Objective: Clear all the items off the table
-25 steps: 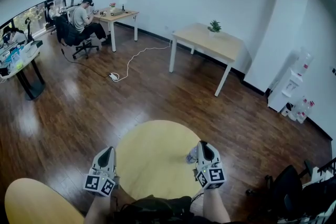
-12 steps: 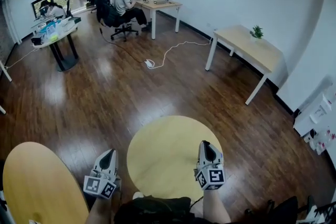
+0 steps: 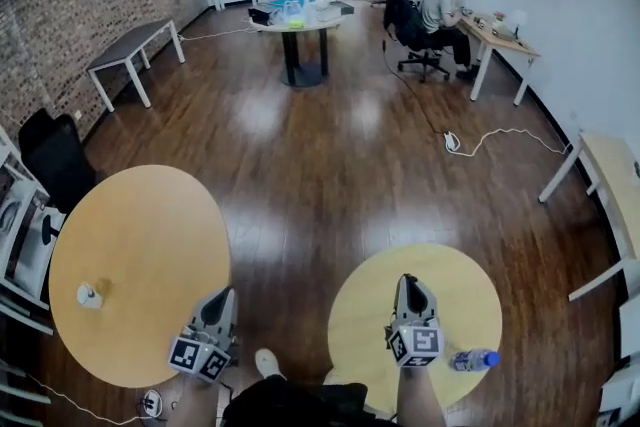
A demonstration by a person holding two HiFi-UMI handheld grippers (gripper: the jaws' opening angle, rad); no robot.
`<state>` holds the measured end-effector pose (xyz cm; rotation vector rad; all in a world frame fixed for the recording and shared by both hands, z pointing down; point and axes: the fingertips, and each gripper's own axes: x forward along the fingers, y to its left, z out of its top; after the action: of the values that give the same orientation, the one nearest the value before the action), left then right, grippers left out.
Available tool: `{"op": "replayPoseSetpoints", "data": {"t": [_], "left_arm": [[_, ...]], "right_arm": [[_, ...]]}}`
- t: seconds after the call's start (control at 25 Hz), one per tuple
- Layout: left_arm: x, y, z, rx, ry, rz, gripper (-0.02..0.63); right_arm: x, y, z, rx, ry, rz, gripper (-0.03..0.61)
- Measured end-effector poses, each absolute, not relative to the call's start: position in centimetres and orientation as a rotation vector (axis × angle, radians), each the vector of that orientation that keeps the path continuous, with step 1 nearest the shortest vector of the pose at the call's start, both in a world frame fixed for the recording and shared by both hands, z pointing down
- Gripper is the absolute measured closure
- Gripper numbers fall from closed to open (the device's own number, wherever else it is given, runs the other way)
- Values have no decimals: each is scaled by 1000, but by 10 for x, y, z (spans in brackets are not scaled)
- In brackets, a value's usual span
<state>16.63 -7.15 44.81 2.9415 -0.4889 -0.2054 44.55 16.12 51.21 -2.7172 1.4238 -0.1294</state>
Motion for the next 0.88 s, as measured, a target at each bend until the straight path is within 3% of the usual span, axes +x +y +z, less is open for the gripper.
{"op": "replayPoseSetpoints", "data": {"t": [0.4,0.88], "left_arm": [[-3,-153,446,2827,-842,-424,621],[-235,-228,438,2749,-1350,-427,621]], "right_arm": [[345,23,465,-2599,1749,13,574],[141,-149,434,-2324,2235,200,574]]}}
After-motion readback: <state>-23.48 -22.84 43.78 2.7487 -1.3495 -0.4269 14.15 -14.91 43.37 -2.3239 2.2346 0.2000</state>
